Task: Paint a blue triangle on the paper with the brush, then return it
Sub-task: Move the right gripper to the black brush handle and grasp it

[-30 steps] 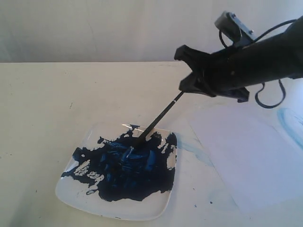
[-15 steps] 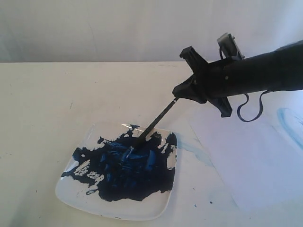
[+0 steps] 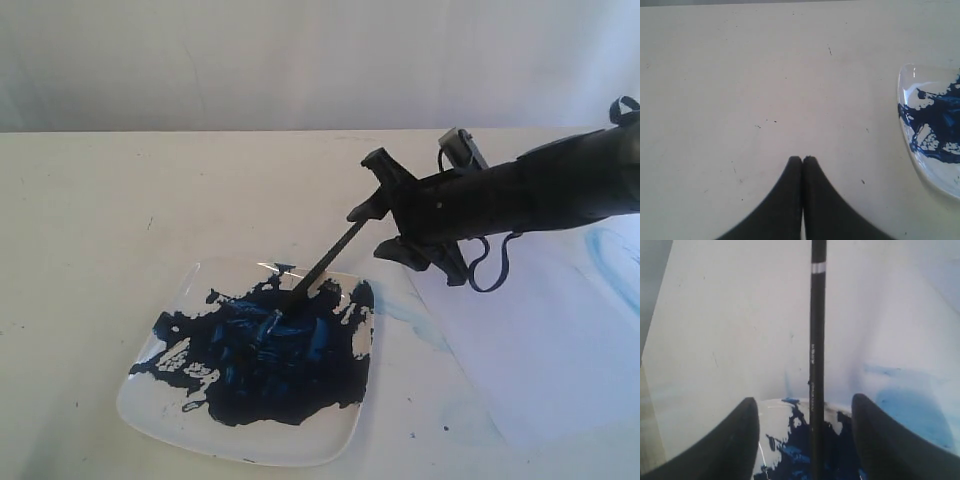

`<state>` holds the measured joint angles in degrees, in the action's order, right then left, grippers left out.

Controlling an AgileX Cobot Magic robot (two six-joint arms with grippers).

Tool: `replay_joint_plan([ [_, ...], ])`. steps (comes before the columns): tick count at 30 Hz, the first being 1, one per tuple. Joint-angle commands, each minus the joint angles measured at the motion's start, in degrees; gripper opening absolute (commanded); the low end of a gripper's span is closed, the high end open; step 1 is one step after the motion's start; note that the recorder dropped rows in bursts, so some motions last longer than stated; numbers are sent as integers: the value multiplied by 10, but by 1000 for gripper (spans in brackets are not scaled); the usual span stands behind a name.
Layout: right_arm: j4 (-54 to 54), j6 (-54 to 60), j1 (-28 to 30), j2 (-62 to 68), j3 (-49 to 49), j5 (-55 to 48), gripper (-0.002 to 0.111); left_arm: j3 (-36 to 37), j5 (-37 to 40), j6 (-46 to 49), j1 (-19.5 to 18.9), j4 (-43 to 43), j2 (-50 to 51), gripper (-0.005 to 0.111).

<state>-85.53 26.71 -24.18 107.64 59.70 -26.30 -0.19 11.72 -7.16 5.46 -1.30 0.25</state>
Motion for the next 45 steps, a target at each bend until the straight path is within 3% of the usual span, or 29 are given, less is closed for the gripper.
replay_joint_plan([
  [1, -24, 0, 0, 19, 8, 18, 53, 2, -2, -4, 6, 4, -3, 0],
  [22, -51, 0, -3, 127, 110, 6, 53, 2, -2, -4, 6, 4, -3, 0],
  [45, -76, 1, -17, 141, 119, 58, 53, 2, -2, -4, 6, 4, -3, 0],
])
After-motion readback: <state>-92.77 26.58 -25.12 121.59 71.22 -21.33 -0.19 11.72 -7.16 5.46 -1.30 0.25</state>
